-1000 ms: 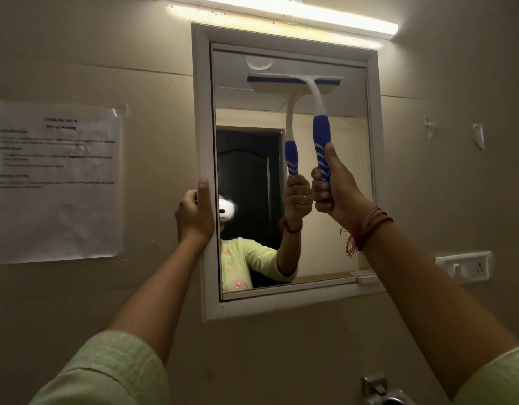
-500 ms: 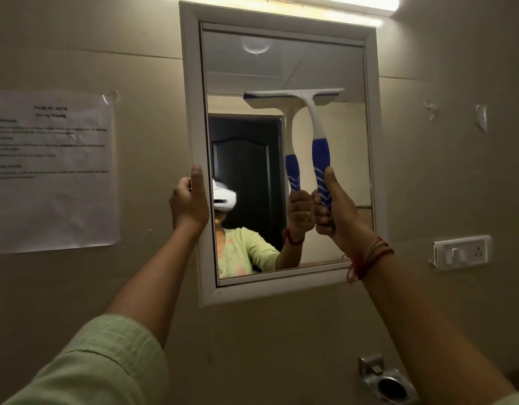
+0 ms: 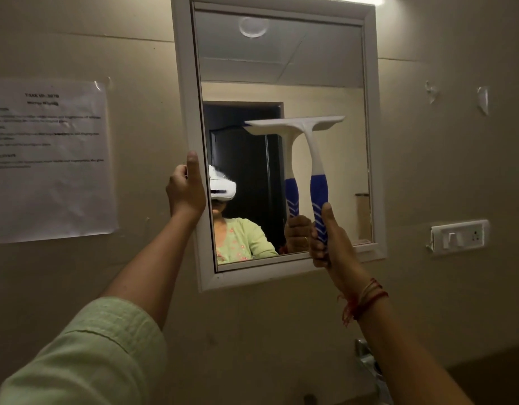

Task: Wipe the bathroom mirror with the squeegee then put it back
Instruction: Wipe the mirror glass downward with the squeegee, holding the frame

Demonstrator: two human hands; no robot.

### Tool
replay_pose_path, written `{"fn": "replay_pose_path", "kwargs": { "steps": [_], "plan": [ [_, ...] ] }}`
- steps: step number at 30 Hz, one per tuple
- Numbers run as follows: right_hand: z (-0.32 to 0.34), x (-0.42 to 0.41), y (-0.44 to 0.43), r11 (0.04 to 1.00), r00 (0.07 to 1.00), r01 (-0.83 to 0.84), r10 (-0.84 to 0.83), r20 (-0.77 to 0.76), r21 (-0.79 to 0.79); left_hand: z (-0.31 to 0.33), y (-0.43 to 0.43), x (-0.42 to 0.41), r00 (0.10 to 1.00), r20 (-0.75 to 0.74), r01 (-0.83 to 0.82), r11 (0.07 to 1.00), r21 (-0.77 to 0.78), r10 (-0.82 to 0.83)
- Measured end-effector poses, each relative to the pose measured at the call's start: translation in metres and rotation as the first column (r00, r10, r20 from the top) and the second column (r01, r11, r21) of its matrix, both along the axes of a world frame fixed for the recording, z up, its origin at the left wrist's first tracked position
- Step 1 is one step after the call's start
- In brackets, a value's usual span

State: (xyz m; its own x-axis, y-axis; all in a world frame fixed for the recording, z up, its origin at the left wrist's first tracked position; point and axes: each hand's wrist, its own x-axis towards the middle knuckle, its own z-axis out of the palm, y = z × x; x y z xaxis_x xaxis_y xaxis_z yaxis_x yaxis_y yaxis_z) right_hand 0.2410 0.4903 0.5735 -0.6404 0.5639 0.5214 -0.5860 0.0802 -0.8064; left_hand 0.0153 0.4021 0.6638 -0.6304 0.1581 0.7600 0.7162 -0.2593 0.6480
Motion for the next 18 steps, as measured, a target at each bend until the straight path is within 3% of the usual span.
{"fn": "replay_pose_path", "kwargs": {
  "steps": [5, 18],
  "plan": [
    [-0.03, -0.006, 0.004, 0.941, 0.935, 0.338, -0.339, 0.105, 0.026, 0.001, 0.002, -0.002, 1.0, -0.002, -0.003, 1.0, 0.002, 0.003],
    [-0.074, -0.004, 0.002, 0.946, 0.933, 0.323, -0.32, 0.166, 0.007, 0.002, 0.003, -0.002, 1.0, 0.01, -0.013, 1.0, 0.015, 0.013]
  ]
}}
